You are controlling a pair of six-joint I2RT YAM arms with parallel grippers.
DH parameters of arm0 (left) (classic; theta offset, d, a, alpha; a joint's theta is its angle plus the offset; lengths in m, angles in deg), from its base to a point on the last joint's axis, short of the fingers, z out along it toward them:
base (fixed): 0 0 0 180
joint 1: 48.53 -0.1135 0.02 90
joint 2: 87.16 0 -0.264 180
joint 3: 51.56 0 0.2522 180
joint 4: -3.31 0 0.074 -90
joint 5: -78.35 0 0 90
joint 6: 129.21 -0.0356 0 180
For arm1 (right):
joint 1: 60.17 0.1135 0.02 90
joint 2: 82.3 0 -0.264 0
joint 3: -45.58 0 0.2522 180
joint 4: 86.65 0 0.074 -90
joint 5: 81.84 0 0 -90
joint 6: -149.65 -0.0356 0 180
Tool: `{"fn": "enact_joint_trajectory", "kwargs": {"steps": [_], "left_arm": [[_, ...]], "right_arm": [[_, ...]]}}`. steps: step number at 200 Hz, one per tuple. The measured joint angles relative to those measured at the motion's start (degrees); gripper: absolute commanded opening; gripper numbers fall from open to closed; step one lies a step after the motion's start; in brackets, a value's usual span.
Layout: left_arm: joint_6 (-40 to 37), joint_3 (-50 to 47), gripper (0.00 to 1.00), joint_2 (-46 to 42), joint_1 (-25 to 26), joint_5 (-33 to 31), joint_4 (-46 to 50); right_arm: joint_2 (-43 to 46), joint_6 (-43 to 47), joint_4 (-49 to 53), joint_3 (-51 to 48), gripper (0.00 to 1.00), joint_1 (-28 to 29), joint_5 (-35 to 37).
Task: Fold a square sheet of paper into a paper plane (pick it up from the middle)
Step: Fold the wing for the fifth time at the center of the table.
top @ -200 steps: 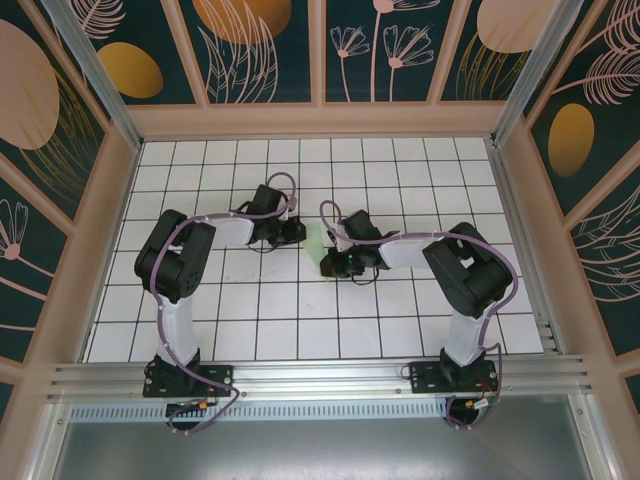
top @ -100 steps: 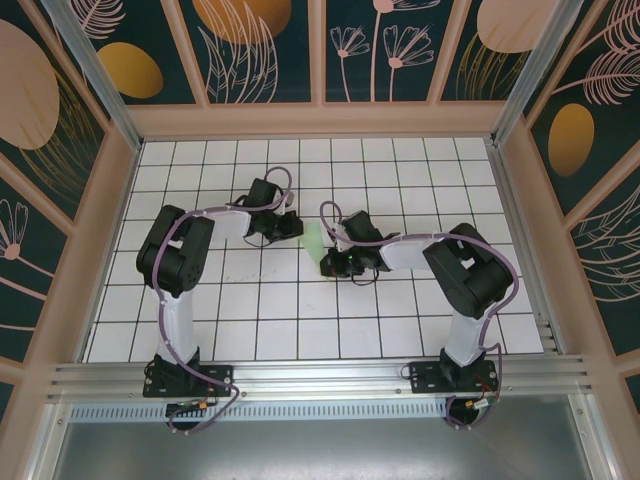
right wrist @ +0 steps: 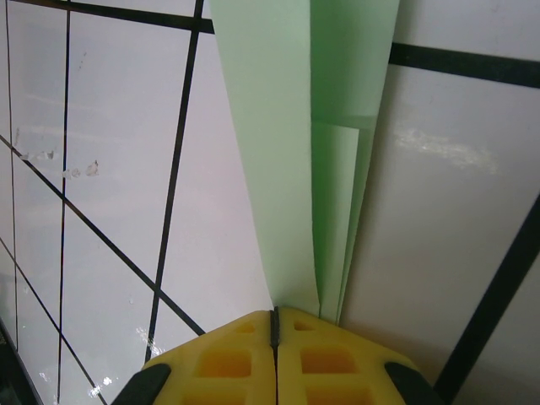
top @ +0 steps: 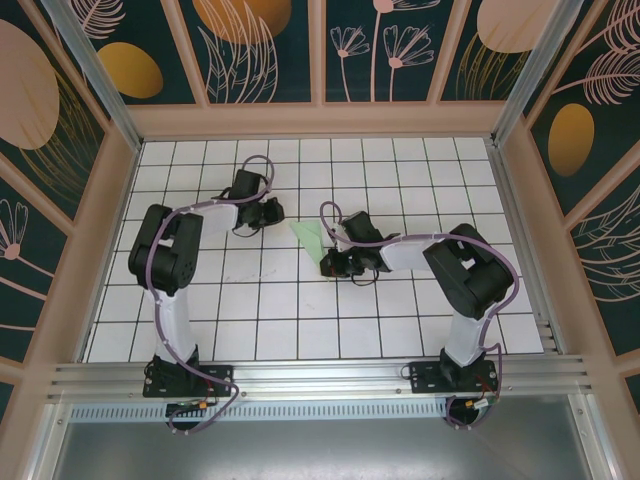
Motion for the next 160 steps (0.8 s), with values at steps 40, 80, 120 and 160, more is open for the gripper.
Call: {"fn": "enact_joint_trajectory", "kwargs": {"steps": [40,80,120,160], "left_arm": [[5.9,-9.9,0.14,-12.4,1.1,0.7,-6.3],[10.5,-13.6,0.10,-13.0,8.5,4.9,-11.0],[14.3,-14.2,0.06,-8.6,13.7,9.0,-14.4],[15.6,-14.3,0.07,-4.8,16.0,10.5,-14.9]], "right_arm": [[0.0,-0.1,0.0,0.0,0.06,0.0,0.0],[0.0,-0.1,0.0,0.0,0.06,0.0,0.0],[0.0,-0.1,0.0,0.0,0.06,0.0,0.0],[0.0,-0.2,0.0,0.0,0.06,0.0,0.0]]}}
